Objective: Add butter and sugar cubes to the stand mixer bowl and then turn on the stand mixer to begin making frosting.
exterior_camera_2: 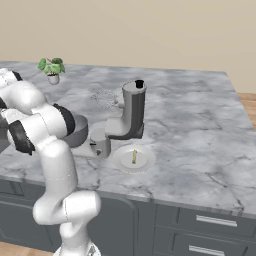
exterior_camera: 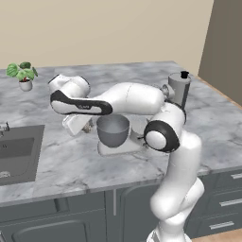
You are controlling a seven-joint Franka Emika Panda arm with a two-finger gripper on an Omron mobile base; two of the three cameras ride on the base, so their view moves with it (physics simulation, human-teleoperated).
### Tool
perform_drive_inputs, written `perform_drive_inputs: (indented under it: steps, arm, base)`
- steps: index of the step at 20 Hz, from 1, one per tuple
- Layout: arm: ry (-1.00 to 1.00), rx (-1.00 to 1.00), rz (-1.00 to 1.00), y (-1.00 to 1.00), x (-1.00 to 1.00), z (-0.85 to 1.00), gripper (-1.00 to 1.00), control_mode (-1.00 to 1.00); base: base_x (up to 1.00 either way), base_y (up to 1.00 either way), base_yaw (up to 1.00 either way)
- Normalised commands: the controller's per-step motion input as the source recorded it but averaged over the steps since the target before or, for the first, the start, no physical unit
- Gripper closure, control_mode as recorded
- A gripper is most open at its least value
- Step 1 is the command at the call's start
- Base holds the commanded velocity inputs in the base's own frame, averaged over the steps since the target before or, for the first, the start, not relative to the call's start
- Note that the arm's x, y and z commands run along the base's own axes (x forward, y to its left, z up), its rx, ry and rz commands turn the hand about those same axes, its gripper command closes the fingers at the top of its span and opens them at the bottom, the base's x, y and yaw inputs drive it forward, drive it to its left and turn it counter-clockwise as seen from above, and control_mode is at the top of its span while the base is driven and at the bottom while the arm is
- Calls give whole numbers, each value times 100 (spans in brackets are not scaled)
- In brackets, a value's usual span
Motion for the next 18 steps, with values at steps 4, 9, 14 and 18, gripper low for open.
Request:
perform_drive_inputs:
  steps: [4,9,14,18]
  arm:
    - [-9,10,0,-79,0,40,100,-100]
    - [-5,9,0,-73,0,22,100,-100]
    - [-1,12,0,-44,17,0,100,-100]
    - [0,11,0,-13,36,0,100,-100]
  base:
    - [0,0,0]
    - [0,0,0]
    - [0,0,0]
    - [0,0,0]
